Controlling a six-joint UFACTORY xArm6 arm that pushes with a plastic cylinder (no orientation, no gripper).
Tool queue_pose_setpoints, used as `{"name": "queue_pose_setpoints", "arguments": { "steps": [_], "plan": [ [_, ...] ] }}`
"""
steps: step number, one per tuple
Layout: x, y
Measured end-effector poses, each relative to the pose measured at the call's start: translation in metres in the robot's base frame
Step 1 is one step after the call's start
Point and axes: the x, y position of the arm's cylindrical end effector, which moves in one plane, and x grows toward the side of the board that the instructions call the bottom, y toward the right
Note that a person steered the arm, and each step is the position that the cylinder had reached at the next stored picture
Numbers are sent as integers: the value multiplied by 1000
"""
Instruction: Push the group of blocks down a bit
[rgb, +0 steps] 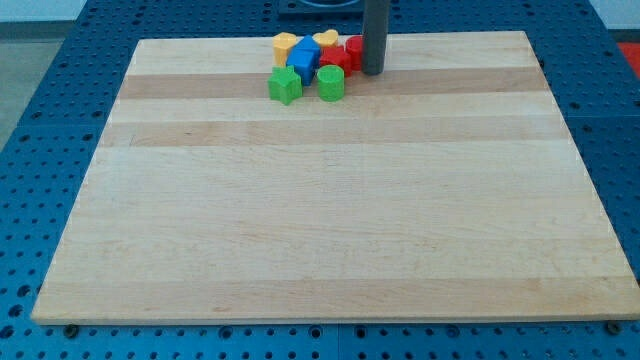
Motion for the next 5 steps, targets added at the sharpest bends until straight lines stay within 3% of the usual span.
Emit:
{"name": "queue_pose_setpoints", "arguments": {
  "steps": [1, 3, 5],
  "plan": [
    [0, 0],
    [0, 71],
    [-49, 90]
  ]
}}
